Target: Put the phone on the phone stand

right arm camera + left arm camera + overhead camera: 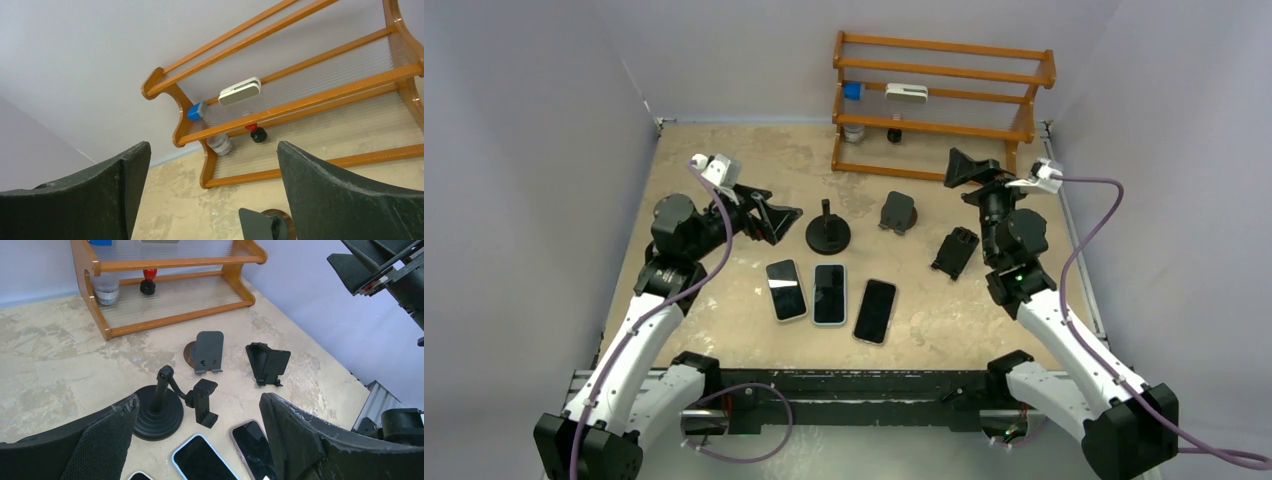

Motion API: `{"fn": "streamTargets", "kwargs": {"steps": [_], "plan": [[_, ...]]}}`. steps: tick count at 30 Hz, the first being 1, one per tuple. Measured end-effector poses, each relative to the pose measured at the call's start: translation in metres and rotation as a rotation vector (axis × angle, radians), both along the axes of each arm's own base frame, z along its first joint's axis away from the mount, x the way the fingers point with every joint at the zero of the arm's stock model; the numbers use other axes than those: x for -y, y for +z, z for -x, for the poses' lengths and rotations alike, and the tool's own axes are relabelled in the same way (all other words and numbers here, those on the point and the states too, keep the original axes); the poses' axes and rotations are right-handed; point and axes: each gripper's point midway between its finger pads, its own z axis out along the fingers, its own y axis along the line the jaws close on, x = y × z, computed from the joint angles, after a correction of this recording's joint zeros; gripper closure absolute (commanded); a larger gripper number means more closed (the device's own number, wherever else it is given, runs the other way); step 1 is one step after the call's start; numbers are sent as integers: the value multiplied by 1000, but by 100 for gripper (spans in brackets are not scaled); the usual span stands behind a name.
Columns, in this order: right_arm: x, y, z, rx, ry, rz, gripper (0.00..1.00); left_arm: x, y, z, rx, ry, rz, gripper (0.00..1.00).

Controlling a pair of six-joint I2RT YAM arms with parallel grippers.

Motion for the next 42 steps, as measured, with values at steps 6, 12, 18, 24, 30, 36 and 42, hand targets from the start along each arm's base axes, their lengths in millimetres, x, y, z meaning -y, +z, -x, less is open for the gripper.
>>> {"fn": "streamTargets", "kwargs": {"steps": [6, 12, 18, 24, 30, 36, 42], "plan": [[3, 0, 0, -11, -15, -19, 1, -2, 13, 2, 39, 6, 1, 8], [-2, -8, 2, -39, -1, 70, 2, -8, 33, 10, 88, 25, -30, 4], [-45, 3, -2, -180, 17, 161, 1, -14, 36, 8, 50, 50, -97, 3], [-153, -83, 12, -512, 262, 259, 1, -25, 9, 0, -50, 83, -169, 2], [-168, -203, 55, -933, 322, 310, 1, -30, -5, 2, -91, 83, -188, 1], [-174, -226, 82, -1056, 320, 307, 1, -26, -11, 10, -105, 45, -184, 1], [-172, -246, 87, -1117, 280, 262, 1, -24, -9, 17, -89, 26, -177, 1]]}}
